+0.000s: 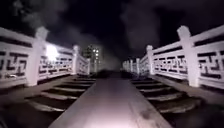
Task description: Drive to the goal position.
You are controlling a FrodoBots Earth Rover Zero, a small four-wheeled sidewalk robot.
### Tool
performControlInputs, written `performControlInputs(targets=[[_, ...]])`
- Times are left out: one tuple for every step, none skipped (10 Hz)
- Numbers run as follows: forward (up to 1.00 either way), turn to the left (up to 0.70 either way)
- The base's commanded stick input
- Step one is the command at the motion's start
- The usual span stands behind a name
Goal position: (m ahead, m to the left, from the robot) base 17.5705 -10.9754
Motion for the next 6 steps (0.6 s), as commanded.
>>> performControlInputs(targets=[[0.7,0.0],[0.7,0.0],[0.7,0.0],[0.7,0.0],[0.7,0.0],[0.7,0.0]])
